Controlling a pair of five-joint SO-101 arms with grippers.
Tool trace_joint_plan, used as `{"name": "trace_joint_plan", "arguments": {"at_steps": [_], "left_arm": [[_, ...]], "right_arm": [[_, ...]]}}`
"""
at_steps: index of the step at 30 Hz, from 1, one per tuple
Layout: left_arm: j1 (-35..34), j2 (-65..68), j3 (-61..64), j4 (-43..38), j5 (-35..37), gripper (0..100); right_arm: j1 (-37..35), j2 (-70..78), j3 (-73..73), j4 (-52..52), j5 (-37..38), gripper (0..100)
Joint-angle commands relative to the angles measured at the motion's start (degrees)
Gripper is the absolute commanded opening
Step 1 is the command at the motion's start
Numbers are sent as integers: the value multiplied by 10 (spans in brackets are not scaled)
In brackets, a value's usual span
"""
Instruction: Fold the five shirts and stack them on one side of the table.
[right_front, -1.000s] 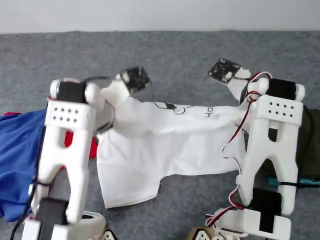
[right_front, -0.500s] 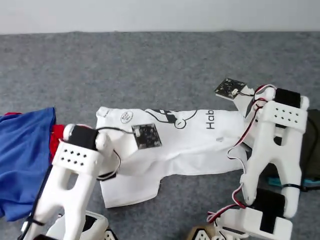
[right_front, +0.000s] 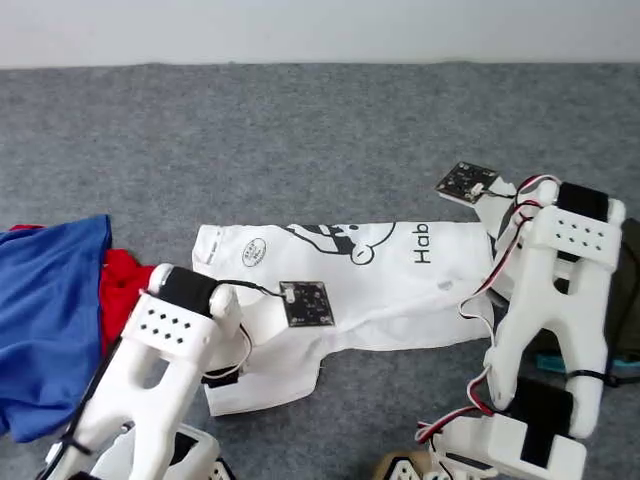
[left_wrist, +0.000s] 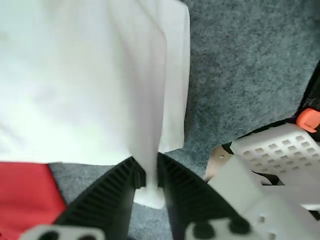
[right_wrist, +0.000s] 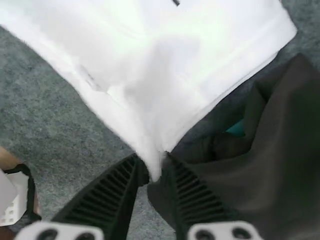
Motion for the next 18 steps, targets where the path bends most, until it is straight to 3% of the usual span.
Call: {"name": "trace_joint_plan", "arguments": {"at_steps": [1,8,13,15,18], "left_arm": [[-28,-44,-3,5,-6,110],[-88,-169,-51,11,-4,160],[-142,-155,-70,-121,94,159],[-158,-117,-72,-178,136,156],[-166,-37,-74,-256,201,86]], "right_arm": [[10,-31,-9,36,5,237],[0,-28,-68,73,-3,242],[-56,-10,-89,-10,-125,240],[-84,7,-86,-55,-177,199],[-124,43,-89,-122,-257,42]]}}
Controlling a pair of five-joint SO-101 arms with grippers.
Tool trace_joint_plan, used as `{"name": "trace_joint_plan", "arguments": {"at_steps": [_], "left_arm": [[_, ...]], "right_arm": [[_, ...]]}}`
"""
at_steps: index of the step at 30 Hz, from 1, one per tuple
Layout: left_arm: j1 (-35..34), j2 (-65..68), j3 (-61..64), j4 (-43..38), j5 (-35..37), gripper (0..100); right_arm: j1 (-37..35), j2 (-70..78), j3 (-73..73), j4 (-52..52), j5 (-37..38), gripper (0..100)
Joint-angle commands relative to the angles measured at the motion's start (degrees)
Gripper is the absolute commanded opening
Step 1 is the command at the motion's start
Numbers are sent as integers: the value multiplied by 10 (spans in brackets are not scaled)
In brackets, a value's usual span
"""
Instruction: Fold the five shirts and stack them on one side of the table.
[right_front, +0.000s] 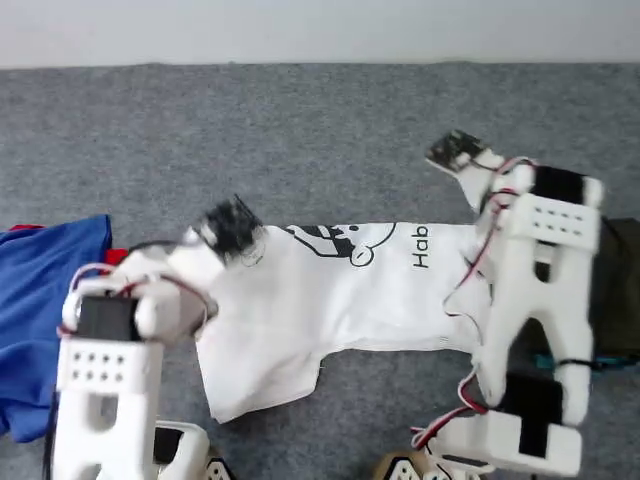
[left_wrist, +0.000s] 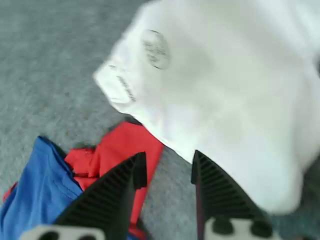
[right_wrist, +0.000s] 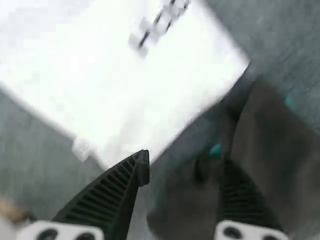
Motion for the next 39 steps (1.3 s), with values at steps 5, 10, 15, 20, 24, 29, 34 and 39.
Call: {"name": "trace_joint_plan", "arguments": {"at_steps": [5,10,15,20,24,29,34,39], "left_arm": [[-4,206,-74,-135,113,15],[-3,327,-172,-137,157,14],[25,461,-245,-137,158,14],[55,579,-304,-134,158,14],[43,656,-345,-129,159,14],[-16,731,-422,-67,159,14],[-52,750,-451,-39,158,14],[-40,694,-451,3,158,14]], "right_arm": [[-71,75,-35,-138,-182,5],[-80,148,-62,-184,-246,9],[-76,245,-120,-190,-251,9],[-76,326,-188,-178,-251,9],[-71,385,-236,-155,-251,9],[-36,450,-309,-99,-251,9],[-12,502,-393,-40,-248,9],[-8,520,-453,4,-247,9]]}}
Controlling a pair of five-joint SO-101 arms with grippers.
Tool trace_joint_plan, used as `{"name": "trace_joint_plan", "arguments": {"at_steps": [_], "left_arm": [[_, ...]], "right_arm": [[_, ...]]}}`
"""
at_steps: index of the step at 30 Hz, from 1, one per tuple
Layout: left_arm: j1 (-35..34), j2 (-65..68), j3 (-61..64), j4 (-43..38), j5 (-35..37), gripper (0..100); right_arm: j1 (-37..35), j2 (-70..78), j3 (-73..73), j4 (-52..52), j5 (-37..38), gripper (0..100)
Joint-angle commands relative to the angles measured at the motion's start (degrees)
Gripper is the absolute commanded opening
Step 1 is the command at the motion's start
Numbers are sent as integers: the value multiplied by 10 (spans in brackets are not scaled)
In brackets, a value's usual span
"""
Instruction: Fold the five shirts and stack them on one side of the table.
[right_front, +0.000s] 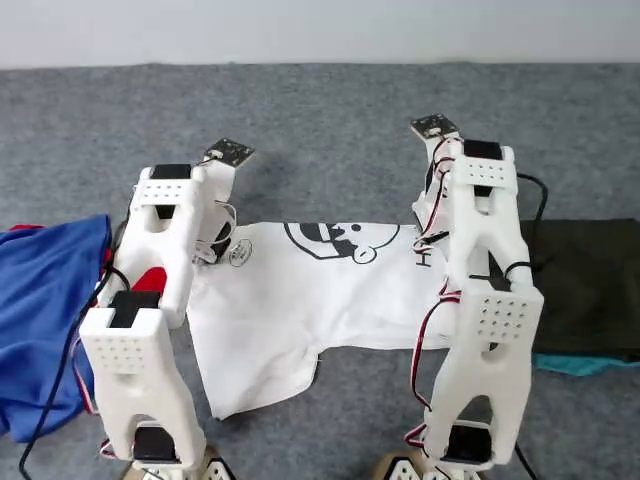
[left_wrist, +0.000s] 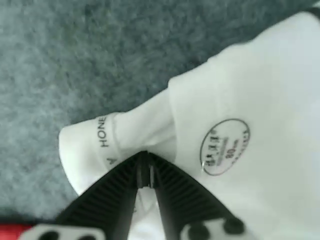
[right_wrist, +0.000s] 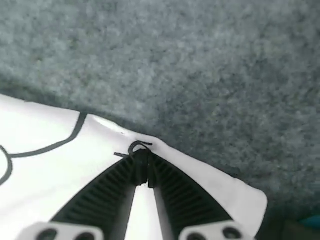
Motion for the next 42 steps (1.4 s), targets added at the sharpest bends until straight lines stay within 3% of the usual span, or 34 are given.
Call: {"name": "trace_joint_plan", "arguments": {"at_steps": [1,9,12,18,23,30,38,42], "left_arm": [[-4,-76,-15,35,3,14],[-6,-256,-14,91,3,14],[-26,-288,-14,114,3,14],[-66,-302,-7,170,-1,14],[-17,-307,51,185,-2,14],[35,-307,124,182,-2,14],[0,-308,131,198,-2,14],[-8,-337,133,218,-2,14]], "right_arm": [[27,-1,-58,39,0,9],[-15,-49,-186,206,-1,9],[-20,-87,-160,210,-2,9],[-29,-204,40,210,0,9],[-34,-316,224,208,0,9],[-33,-393,364,205,20,9],[-32,-392,496,70,24,9],[-23,-396,532,31,74,9]]}}
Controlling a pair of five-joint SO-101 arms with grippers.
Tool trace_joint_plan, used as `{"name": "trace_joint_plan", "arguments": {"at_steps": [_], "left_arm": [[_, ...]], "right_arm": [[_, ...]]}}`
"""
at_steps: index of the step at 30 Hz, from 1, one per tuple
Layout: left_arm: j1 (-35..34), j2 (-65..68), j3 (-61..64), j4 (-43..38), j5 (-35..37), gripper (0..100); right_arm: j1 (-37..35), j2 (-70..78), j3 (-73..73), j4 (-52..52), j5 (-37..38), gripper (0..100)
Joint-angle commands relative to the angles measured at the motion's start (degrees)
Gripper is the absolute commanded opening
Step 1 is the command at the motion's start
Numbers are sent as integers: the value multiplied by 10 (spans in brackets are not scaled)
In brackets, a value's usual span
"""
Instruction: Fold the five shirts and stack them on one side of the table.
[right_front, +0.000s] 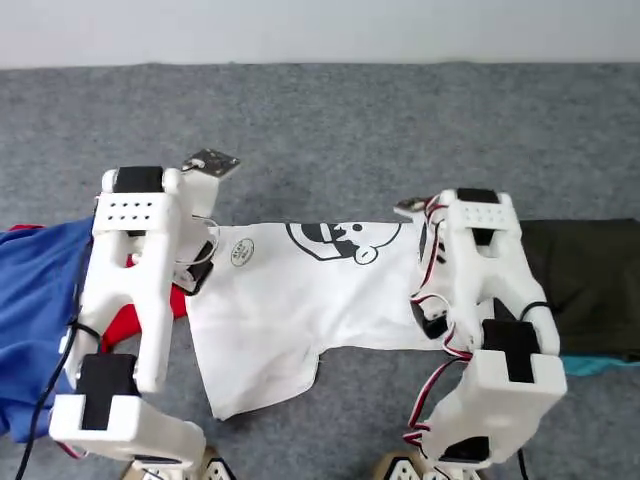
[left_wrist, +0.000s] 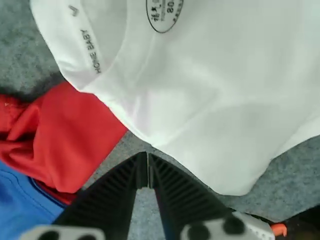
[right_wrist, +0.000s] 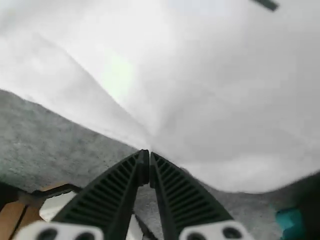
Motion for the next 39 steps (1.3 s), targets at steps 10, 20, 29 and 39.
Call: {"name": "trace_joint_plan", "arguments": {"at_steps": [10,20,29,39], "left_arm": [[-117,-221,32,20,-3,14],[-374,-229,49,4,-88,14],[-458,-229,109,-51,-129,14],[-459,-230,109,-66,-128,14]], "right_arm": [[-121,-80,-21,55,31,9],[-341,-152,28,0,33,9],[-509,-183,122,-189,33,9],[-507,-95,46,-253,31,9]]}}
